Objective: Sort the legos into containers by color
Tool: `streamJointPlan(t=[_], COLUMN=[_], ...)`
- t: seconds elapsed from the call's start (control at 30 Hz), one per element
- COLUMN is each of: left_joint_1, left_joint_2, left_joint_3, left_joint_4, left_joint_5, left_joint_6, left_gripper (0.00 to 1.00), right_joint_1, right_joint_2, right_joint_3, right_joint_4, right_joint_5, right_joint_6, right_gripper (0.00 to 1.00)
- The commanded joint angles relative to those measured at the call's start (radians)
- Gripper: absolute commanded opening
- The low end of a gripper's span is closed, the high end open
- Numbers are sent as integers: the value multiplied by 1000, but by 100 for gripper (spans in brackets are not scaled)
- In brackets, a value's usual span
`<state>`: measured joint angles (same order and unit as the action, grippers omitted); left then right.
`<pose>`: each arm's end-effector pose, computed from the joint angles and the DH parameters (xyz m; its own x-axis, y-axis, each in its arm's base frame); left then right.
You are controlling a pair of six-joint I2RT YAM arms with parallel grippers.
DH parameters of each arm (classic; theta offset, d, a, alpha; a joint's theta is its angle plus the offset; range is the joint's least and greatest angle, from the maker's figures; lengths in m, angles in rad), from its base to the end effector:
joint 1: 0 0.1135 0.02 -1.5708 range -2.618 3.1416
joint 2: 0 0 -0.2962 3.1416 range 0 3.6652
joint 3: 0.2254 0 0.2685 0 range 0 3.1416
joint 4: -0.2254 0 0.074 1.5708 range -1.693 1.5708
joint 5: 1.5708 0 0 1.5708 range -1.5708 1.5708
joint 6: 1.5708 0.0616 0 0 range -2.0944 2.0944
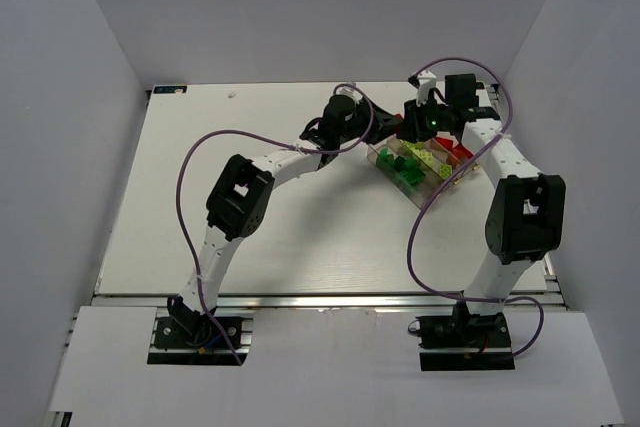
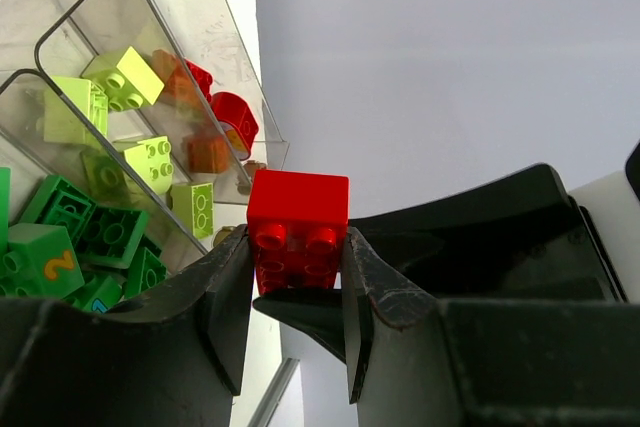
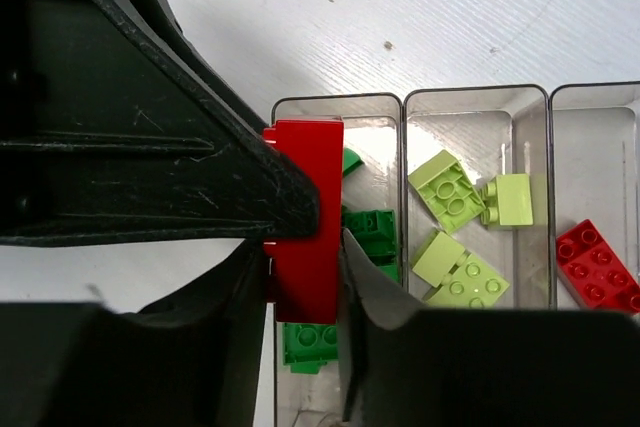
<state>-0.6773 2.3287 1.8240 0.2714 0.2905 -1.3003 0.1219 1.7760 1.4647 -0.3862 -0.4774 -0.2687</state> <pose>0.4652 -0.3967 0.2239 -0.8360 -0.5125 -0.1962 0.0449 0.2924 -0.9552 0.4398 0.0824 0.2978 -0.4932 -0.2980 -0.8173 -0.6104 0.7880 0.0811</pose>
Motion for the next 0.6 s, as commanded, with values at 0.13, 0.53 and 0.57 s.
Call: streamJointPlan(t=[0.13,0.53,0.57], left_joint_1=[-5,59,65], left_joint_2=[-92,-274,-290], left_joint_3=[12,-113,-129], left_joint_4=[-6,-181,-196], left_joint_5=[-1,-151,-160], left_joint_6=[10,199,213], left_gripper=[35,98,98], right_joint_1=[-11,-160,-166], right_joint_2=[-10,19,32], right_joint_3=[25,61,77], right_joint_4=[24,-46,-71], right_joint_5=[-33,130,150], right_joint_6=[0,-105,-124], right_gripper=[0,0,0])
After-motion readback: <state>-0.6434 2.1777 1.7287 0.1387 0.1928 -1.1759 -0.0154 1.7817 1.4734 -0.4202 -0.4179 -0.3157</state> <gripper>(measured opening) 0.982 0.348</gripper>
